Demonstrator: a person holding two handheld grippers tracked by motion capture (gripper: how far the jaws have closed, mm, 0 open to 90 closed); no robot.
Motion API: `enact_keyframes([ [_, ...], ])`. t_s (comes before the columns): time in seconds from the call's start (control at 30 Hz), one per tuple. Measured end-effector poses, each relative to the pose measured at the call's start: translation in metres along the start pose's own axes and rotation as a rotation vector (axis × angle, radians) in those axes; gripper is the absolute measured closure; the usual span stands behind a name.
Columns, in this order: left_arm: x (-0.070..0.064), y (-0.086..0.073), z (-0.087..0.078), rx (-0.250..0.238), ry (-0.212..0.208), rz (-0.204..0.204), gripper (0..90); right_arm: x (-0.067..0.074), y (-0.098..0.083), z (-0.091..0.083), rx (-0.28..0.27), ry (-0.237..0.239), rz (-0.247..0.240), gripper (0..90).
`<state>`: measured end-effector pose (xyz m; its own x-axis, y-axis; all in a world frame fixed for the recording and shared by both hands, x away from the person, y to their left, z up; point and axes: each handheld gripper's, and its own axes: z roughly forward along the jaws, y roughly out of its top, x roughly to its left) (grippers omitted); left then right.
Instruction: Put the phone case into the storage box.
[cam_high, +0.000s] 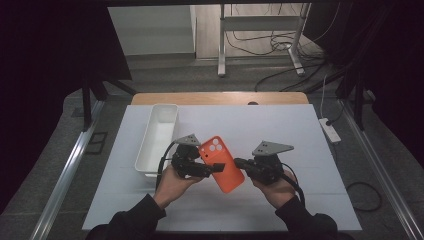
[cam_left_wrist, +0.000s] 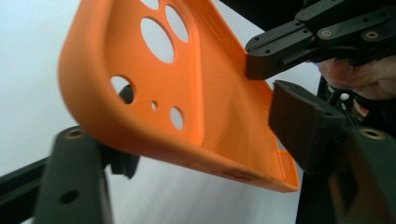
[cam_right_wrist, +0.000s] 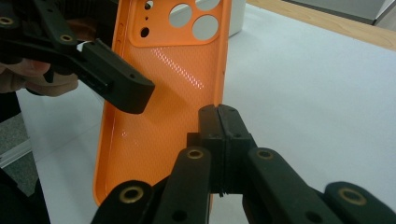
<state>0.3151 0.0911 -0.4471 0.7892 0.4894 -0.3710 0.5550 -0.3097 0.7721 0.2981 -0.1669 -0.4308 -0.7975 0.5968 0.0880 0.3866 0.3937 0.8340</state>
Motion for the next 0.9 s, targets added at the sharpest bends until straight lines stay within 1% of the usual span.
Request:
enact_keyframes([
  [0.13,-0.0001,-0.0007,0.0004,0.003,-0.021,-0.005,46.1,0.0005,-0.0001,-0.0001,-0.004,0.0,-0.003,89.4],
  [0.33,-0.0002,-0.0013,0.0011,0.004,-0.037,-0.015,55.7,0.0017,-0.0001,-0.0003,-0.012,0.0,-0.008,89.5],
  [0.37,0.0,-0.0014,0.001,0.005,-0.039,-0.019,58.5,0.0019,-0.0001,-0.0004,-0.014,0.0,-0.009,89.4],
  [0.43,0.0008,-0.0016,0.0007,0.001,-0.055,-0.032,60.9,0.0023,0.0,-0.0005,-0.018,0.001,-0.011,89.4],
  [0.47,0.0008,-0.0016,0.0007,0.001,-0.055,-0.032,62.4,0.0023,0.0,-0.0005,-0.018,0.001,-0.011,89.4],
  [0.5,0.0009,-0.0018,0.0003,-0.008,-0.06,-0.037,62.4,0.0025,-0.0001,-0.0006,-0.02,0.0,-0.012,89.4],
  [0.57,0.0017,-0.0017,-0.0004,-0.014,-0.076,-0.046,66.0,0.0028,-0.0001,-0.0007,-0.022,-0.001,-0.009,89.4],
  [0.77,0.0024,-0.0021,-0.0011,-0.025,-0.097,-0.068,73.2,0.0029,-0.0006,-0.0002,-0.024,-0.005,-0.009,89.2],
  [0.9,0.0037,-0.0029,-0.0015,-0.033,-0.111,-0.111,78.3,0.0033,-0.0008,0.0001,-0.026,-0.009,-0.015,88.8],
])
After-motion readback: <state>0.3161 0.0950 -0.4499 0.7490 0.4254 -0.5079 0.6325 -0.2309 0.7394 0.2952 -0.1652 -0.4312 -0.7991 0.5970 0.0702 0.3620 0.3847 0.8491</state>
